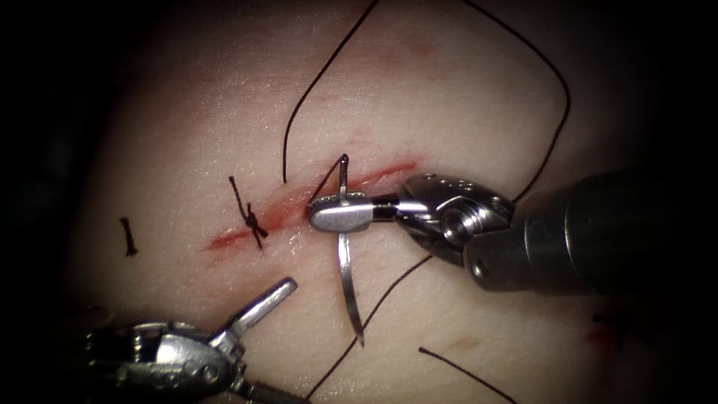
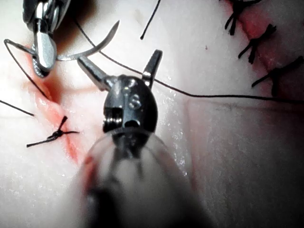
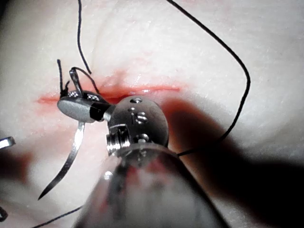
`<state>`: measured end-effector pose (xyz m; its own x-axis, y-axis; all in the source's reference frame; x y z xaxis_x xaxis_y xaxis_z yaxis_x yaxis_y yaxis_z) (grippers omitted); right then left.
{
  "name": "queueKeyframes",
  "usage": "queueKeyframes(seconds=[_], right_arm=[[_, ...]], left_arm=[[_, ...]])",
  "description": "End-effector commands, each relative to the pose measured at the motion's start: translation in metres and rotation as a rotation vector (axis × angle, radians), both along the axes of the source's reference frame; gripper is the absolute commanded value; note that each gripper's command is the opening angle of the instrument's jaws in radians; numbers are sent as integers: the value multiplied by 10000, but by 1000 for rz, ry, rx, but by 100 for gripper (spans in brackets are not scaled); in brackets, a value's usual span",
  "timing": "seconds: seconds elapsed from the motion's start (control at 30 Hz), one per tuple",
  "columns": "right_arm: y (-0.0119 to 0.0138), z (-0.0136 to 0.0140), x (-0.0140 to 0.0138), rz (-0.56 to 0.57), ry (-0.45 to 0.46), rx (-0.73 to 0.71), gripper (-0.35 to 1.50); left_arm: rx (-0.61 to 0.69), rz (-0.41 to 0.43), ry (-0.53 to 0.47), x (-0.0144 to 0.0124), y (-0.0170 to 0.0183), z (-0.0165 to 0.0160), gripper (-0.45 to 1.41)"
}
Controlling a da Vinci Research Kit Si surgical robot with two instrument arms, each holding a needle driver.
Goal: Wound Closure
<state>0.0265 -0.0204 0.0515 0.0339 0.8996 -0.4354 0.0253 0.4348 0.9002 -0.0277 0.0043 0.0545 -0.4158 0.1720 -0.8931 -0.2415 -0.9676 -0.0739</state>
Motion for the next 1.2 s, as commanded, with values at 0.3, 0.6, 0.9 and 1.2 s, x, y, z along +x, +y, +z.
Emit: queueKeyframes(seconds=[0.3, 0.6, 0.9, 1.2], right_arm=[[-7, 2, 2, 23, 17, -173, -35], [-8, 2, 2, 28, 22, -257, -35], [-9, 2, 3, 33, 23, -288, -35], [-13, 4, 4, 34, 24, -328, -35]], left_arm=[[218, 0, 52, 21, 27, 58, -45], [301, 6, 226, 13, 52, 96, -45], [290, -102, 377, 3, 62, 108, -45], [286, -152, 469, 9, 84, 131, -45]])
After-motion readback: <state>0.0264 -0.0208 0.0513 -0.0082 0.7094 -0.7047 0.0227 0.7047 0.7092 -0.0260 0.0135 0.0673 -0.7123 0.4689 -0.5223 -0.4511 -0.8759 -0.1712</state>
